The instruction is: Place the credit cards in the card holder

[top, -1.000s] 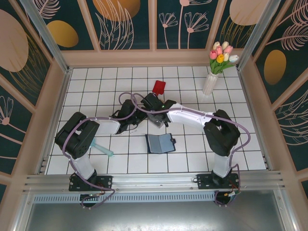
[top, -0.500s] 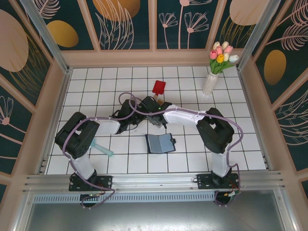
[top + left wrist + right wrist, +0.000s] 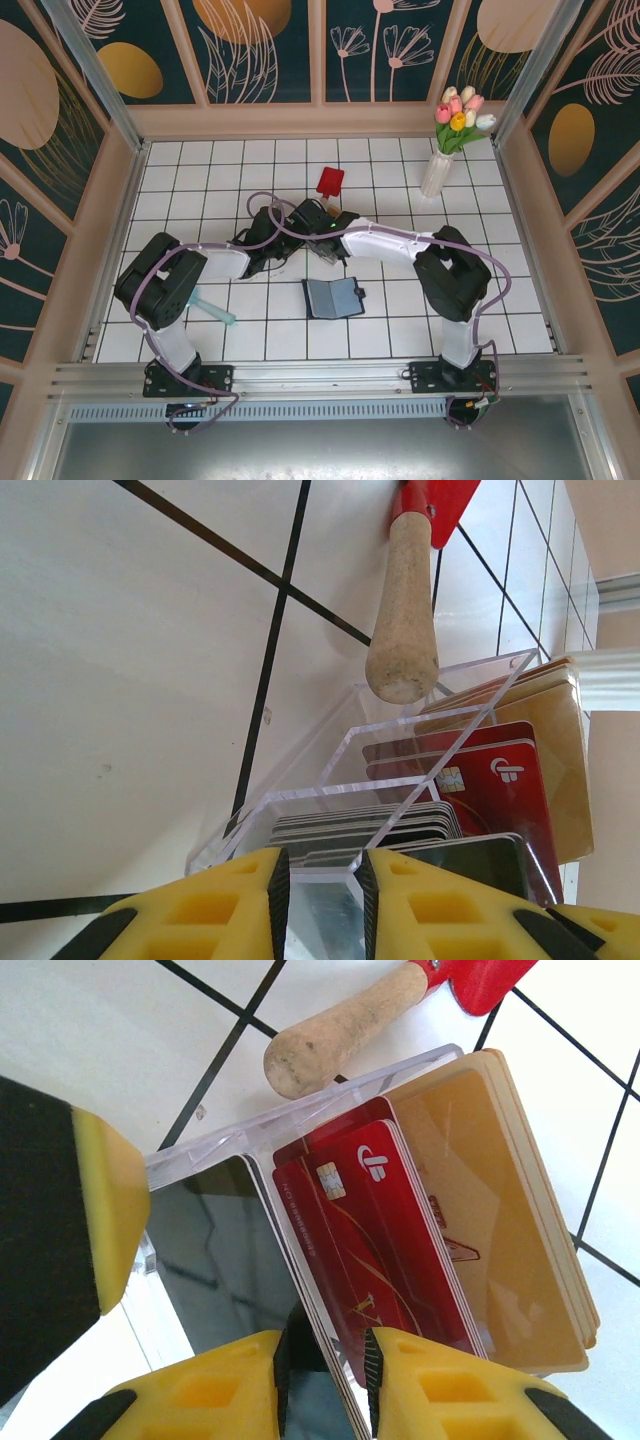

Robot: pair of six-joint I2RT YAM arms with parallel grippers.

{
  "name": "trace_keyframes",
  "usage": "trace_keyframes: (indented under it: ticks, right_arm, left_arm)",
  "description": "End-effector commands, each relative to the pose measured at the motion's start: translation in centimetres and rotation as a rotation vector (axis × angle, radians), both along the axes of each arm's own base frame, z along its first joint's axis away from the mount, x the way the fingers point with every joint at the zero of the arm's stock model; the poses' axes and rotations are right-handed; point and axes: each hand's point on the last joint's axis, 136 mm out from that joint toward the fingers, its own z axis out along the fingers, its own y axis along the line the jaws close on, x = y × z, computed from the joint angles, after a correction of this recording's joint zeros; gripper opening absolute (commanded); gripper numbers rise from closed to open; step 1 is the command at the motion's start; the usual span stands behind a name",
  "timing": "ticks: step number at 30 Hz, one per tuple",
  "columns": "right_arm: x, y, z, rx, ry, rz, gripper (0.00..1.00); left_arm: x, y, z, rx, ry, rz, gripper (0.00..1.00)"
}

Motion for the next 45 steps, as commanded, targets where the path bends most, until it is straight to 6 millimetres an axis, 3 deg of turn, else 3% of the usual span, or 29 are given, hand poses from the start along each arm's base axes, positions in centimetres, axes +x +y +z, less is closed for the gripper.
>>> trace_keyframes:
  ticks: [1, 5, 9, 14, 22, 23, 28, 40, 45]
  right_arm:
    - [0.3, -0.8, 1.4, -0.010, -0.042, -0.015, 0.26]
    - [0.1, -0.6, 1.4, 0.003, -0.030, -0.009, 0.15]
    - [0.0, -0.5, 1.9, 0.012, -0.027, -0.007, 0.13]
    - [-0.5, 0.2, 2.9, 0.073, -0.003, 0.011, 0.02]
    - [-2.0, 2.4, 3.2, 0.250, 0.144, 0.057, 0.00]
    - [-1.7, 2.1, 3.1, 0.244, 0.140, 0.037, 0.02]
    - [-0.4, 0.8, 1.8, 0.195, 0.128, 0.007, 0.33]
    - [-0.5, 0.6, -2.2, 0.050, 0.145, 0.053, 0.38]
    - [0.4, -0.5, -1.8, -0.074, 0.030, 0.017, 0.38]
  left_arm:
    - [-1.3, 2.0, -3.9, 0.115, 0.098, 0.022, 0.28]
    - [-1.3, 1.9, -4.0, 0.116, 0.100, 0.021, 0.28]
    - [-1.3, 1.9, -4.1, 0.117, 0.102, 0.022, 0.28]
    - [-1.4, 1.9, -4.1, 0.118, 0.103, 0.019, 0.28]
    - [-1.3, 1.8, -3.8, 0.112, 0.097, 0.017, 0.28]
    - [-1.3, 1.8, -3.8, 0.113, 0.097, 0.016, 0.28]
    - [-1.3, 1.9, -3.8, 0.118, 0.097, 0.015, 0.28]
    - [-1.4, 2.0, -4.2, 0.122, 0.104, 0.021, 0.28]
    - [-1.4, 2.0, -4.2, 0.125, 0.105, 0.019, 0.28]
